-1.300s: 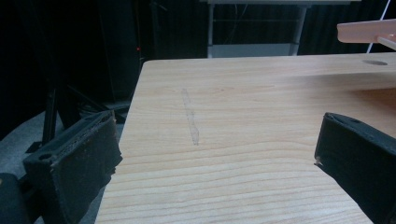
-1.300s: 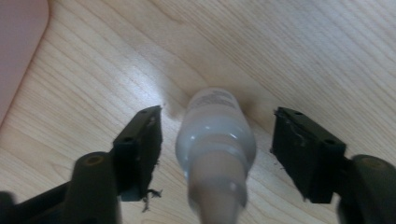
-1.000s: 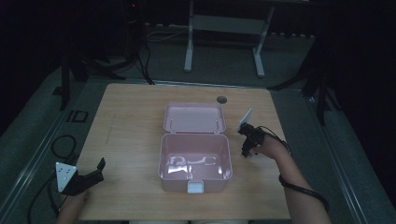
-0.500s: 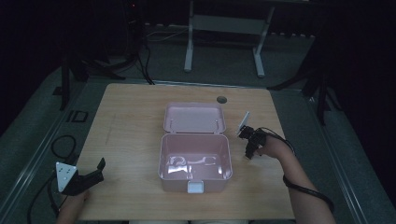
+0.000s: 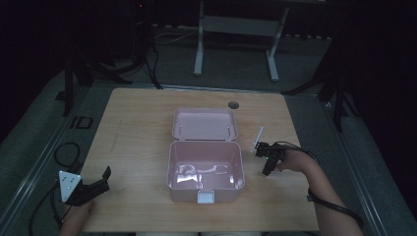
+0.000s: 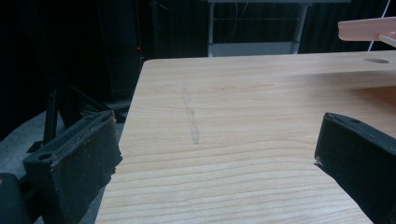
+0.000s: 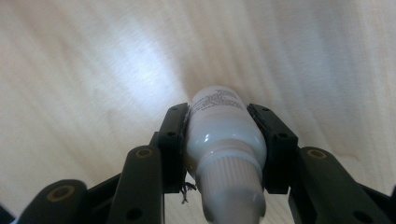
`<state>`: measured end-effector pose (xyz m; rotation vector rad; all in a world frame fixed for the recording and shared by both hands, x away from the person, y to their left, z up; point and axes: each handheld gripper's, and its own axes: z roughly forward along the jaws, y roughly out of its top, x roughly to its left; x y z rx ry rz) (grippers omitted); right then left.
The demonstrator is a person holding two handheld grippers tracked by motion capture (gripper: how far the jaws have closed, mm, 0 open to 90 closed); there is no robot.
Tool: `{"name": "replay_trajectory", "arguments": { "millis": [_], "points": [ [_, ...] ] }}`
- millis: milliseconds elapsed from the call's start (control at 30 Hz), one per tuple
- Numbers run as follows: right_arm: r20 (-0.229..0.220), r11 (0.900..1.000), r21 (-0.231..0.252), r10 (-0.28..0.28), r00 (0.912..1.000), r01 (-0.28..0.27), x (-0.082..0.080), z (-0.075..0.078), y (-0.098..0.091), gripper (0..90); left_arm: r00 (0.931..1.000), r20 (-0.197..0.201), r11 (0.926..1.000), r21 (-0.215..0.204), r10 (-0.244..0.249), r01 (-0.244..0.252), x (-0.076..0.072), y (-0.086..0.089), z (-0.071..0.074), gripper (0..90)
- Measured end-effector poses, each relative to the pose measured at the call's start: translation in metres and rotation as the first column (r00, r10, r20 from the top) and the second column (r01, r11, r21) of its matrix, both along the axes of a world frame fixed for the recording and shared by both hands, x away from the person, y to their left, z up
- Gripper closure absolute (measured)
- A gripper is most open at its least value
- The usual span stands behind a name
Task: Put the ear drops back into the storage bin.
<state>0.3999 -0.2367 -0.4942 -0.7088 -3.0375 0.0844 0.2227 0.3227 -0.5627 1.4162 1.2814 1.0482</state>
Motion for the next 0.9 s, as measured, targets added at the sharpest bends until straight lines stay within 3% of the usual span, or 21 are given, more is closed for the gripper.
{"name": "replay_trajectory", "arguments": {
  "millis": [167,300,333,367,433,633,733,800,833,900],
  "points": [
    [-0.012,0.9958,0.033,0.086,0.9962,-0.085,-0.010,0.002,-0.004,59.5,1.0000,-0.002,1.0000,0.001,0.001,-0.001,0.000,0.000,0.000,0.3],
    [0.019,0.9848,0.030,0.171,0.9852,-0.171,-0.019,0.003,-0.005,59.6,1.0000,-0.002,1.0000,0.002,0.002,-0.002,0.000,0.000,0.000,0.4],
    [0.019,0.9848,0.030,0.171,0.9852,-0.171,-0.019,0.003,-0.005,59.6,1.0000,-0.002,1.0000,0.002,0.002,-0.002,0.000,0.000,0.000,0.4],
    [0.030,0.9808,0.028,0.192,0.9809,-0.193,-0.021,0.003,-0.005,59.6,1.0000,-0.003,1.0000,0.002,0.002,-0.002,0.000,0.000,0.000,0.4],
    [0.063,0.9635,-0.007,0.268,0.9614,-0.268,-0.029,0.004,-0.004,59.5,1.0000,-0.002,1.0000,0.002,0.003,-0.003,0.000,0.000,0.000,0.3],
    [0.070,0.9285,-0.034,0.371,0.9258,-0.370,-0.044,0.004,-0.002,59.6,1.0000,-0.003,1.0000,0.002,0.004,-0.004,0.000,0.000,0.000,0.4],
    [0.080,0.9193,-0.029,0.394,0.9158,-0.393,-0.051,0.007,-0.002,59.6,1.0000,-0.002,1.0000,0.002,0.004,-0.004,0.000,0.000,0.000,0.4],
    [0.086,0.9183,-0.022,0.396,0.9144,-0.395,-0.052,0.008,-0.003,59.6,1.0000,-0.003,1.0000,0.002,0.005,-0.005,0.000,0.000,0.000,0.4],
    [0.101,0.9045,-0.037,0.426,0.8990,-0.425,-0.057,0.009,-0.002,59.6,1.0000,-0.003,1.0000,0.002,0.005,-0.005,0.000,0.000,0.000,0.4],
    [0.095,0.9032,-0.037,0.429,0.8982,-0.428,-0.058,0.009,-0.002,59.7,1.0000,-0.004,1.0000,0.004,0.005,-0.005,0.000,0.000,0.000,0.4]
  ]
}}
